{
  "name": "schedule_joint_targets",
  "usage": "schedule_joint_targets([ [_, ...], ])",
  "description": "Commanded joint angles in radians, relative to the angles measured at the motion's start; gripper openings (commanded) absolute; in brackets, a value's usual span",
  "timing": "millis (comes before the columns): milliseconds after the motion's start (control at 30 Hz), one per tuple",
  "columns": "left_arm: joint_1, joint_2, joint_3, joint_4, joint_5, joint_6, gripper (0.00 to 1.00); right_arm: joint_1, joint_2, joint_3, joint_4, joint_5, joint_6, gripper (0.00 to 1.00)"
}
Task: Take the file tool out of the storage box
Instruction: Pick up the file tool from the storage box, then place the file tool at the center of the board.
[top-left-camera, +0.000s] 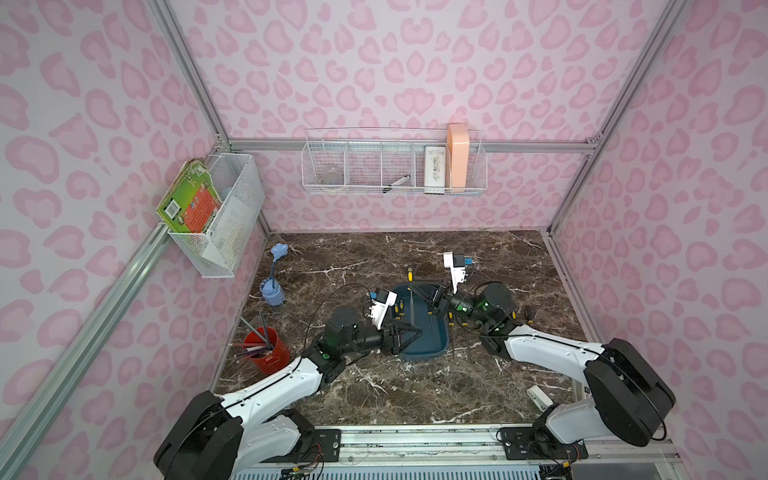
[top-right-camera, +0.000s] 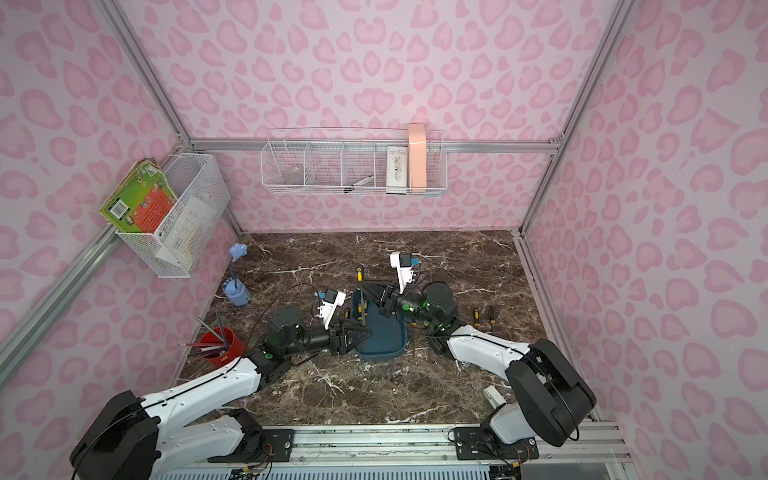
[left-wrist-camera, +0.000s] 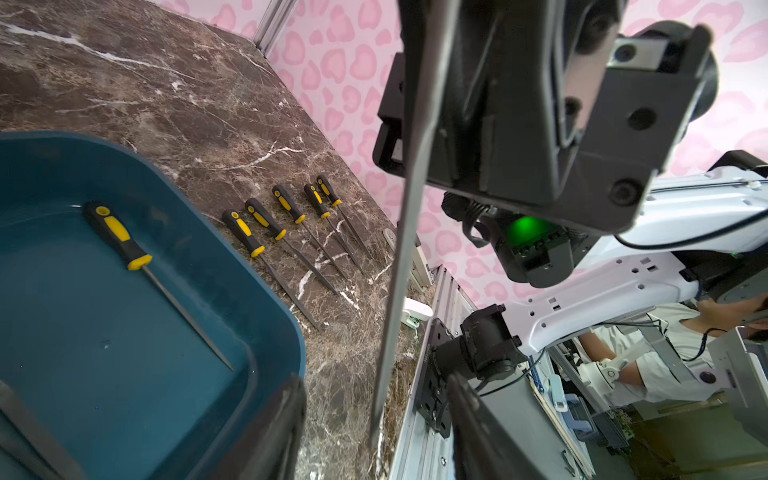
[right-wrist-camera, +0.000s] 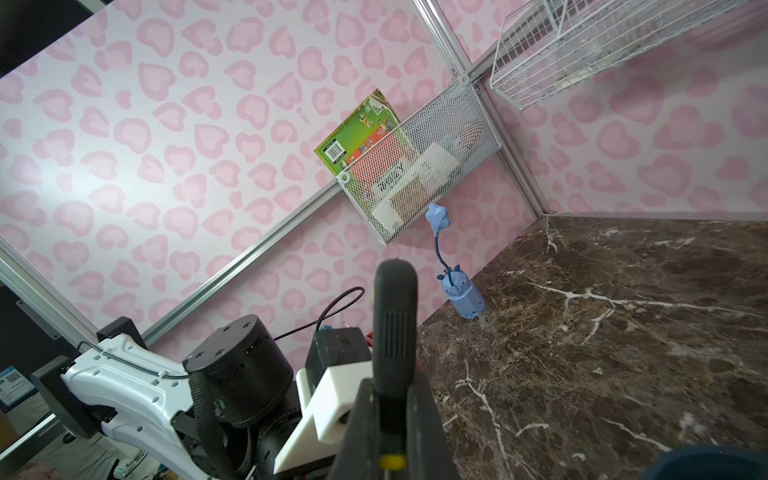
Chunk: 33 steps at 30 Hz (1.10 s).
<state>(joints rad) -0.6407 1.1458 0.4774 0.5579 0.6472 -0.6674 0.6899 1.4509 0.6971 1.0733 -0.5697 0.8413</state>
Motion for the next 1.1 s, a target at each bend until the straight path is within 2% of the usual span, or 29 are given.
schedule_joint_targets([
  [0,-0.001,0.012,-0.006,0.097,0.038,-0.015,0.49,0.004,-0.005,0.004,0.013,-0.002,-0.010,0.00],
  [67,-0.001,0.015,-0.005,0.099,0.033,-0.012,0.35,0.002,-0.005,-0.007,0.029,0.002,-0.004,0.00],
  [133,-0.001,0.019,-0.003,0.094,0.031,-0.009,0.33,0.003,-0.002,-0.007,0.029,0.001,-0.006,0.00],
  [200,-0.001,0.022,-0.005,0.097,0.030,-0.009,0.24,0.002,0.002,0.000,0.015,-0.004,-0.010,0.00],
  [267,-0.001,0.019,-0.008,0.103,0.023,-0.012,0.20,0.003,0.000,0.002,0.004,-0.005,-0.016,0.00],
  [367,-0.001,0.019,0.001,0.072,0.023,-0.003,0.01,0.002,0.000,-0.005,0.013,-0.007,-0.013,0.00],
  [467,-0.001,-0.003,-0.012,0.065,-0.009,0.001,0.00,0.002,0.007,-0.003,0.007,-0.017,-0.014,0.00],
  [567,-0.002,-0.033,0.012,-0.042,-0.014,0.032,0.00,0.002,0.013,-0.006,0.014,-0.019,-0.011,0.00],
  [633,-0.003,-0.057,0.030,-0.125,-0.016,0.048,0.00,0.002,0.024,0.002,0.007,-0.029,-0.011,0.17],
  [700,-0.005,-0.101,0.057,-0.284,-0.083,0.069,0.00,0.000,0.032,0.002,0.007,-0.030,-0.008,0.41],
  [767,-0.005,-0.142,0.099,-0.499,-0.181,0.091,0.00,-0.011,0.039,0.002,-0.015,-0.023,-0.007,0.51],
  [900,-0.006,-0.196,0.214,-1.006,-0.495,0.124,0.00,-0.062,0.025,0.002,-0.170,0.029,-0.027,0.52],
  [967,-0.005,-0.179,0.269,-1.219,-0.625,0.124,0.00,-0.080,0.020,0.046,-0.346,0.058,-0.087,0.51],
  [1000,-0.005,-0.157,0.296,-1.317,-0.672,0.113,0.00,-0.082,0.022,0.081,-0.453,0.071,-0.132,0.51],
  [1067,-0.005,-0.097,0.321,-1.410,-0.692,0.100,0.00,-0.079,0.035,0.149,-0.639,0.122,-0.211,0.50],
])
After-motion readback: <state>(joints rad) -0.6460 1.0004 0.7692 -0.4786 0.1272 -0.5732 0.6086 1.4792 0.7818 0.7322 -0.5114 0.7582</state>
